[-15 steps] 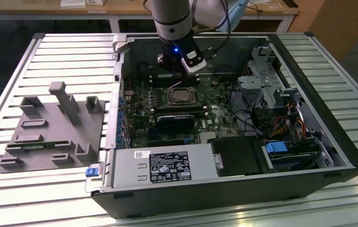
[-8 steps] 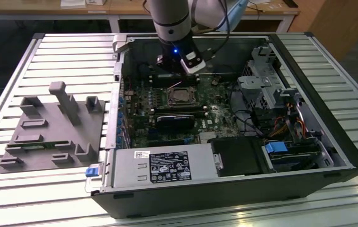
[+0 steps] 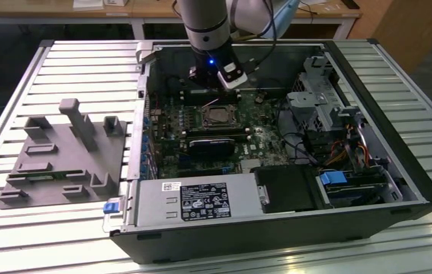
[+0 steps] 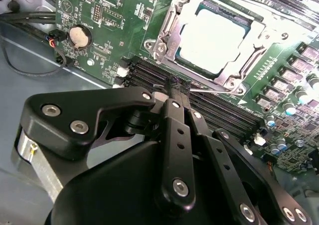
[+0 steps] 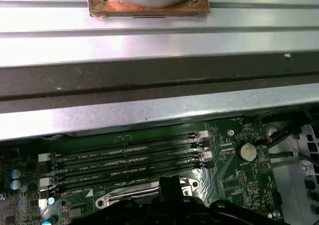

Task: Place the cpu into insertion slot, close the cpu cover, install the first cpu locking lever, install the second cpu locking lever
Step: 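Install the first cpu locking lever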

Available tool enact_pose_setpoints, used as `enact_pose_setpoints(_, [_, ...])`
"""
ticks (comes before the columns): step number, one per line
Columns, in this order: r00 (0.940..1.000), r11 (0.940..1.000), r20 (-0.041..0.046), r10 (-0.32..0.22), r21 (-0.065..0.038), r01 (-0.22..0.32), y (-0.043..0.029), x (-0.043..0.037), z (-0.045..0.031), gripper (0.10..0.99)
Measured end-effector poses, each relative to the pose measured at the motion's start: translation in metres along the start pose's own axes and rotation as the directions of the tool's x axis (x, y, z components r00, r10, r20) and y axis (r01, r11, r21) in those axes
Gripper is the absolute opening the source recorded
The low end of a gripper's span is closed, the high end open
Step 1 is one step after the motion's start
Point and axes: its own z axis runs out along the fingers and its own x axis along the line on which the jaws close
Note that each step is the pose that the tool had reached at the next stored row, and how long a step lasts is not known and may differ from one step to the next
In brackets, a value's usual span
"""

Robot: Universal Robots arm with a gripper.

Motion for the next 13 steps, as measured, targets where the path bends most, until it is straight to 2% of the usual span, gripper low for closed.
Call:
enact_pose_setpoints(9, [1.0000, 1.0000, 0.0013, 0.000, 0.000, 0.000, 0.0036, 0.0021, 0.0038, 0.102])
enact_pose_setpoints(13, [1.0000, 1.0000, 0.0079, -0.002, 0.000, 0.002, 0.0045, 0.0036, 0.0059, 0.102])
